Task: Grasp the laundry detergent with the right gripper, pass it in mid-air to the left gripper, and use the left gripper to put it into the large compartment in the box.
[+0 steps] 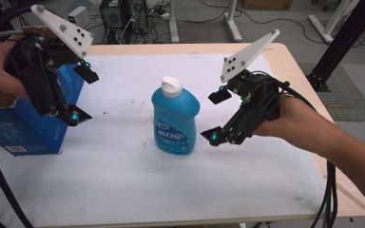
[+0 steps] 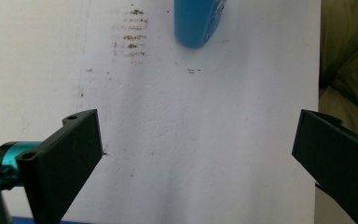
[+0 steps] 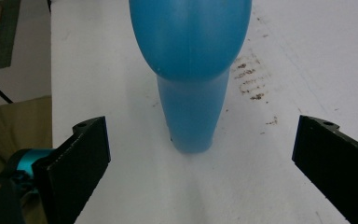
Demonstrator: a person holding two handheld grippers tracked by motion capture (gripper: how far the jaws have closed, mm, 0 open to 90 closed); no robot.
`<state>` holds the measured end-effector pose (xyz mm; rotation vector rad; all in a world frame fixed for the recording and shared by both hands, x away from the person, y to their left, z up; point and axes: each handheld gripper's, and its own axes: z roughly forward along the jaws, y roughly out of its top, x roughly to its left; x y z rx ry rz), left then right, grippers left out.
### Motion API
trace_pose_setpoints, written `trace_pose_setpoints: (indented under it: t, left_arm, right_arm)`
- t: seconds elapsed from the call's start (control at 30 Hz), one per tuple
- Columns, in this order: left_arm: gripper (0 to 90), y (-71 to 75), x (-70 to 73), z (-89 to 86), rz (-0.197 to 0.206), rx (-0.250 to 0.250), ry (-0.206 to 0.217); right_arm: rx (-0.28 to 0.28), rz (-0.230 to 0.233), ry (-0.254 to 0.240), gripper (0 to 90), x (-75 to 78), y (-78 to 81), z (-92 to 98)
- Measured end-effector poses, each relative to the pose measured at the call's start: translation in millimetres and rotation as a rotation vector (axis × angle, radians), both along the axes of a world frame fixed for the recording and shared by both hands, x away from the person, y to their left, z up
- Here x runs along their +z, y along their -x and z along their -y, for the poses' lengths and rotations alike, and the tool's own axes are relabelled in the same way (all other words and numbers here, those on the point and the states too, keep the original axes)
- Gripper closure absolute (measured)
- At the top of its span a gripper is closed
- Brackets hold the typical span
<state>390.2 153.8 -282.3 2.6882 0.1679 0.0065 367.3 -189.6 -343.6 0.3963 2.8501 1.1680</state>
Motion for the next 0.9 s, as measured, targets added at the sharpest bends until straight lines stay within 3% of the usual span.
trace_pose_setpoints:
  t: [0.43,0.47,0.9]
  left_arm:
    - [1.7,-1.9,-3.4,0.2,-0.004,0.005,0.002]
    - [1.7,-2.0,-4.0,-0.3,-0.007,0.009,0.007]
    - [1.7,-3.2,-7.2,-1.2,-0.008,0.015,0.008]
  right_arm:
    - [-0.02,0.017,-0.088,3.2,-24.4,2.2,-3.2]
    - [-0.029,0.024,-0.111,3.2,-29.1,2.0,-5.7]
    - [-0.028,0.04,-0.199,3.3,-48.7,0.5,-24.4]
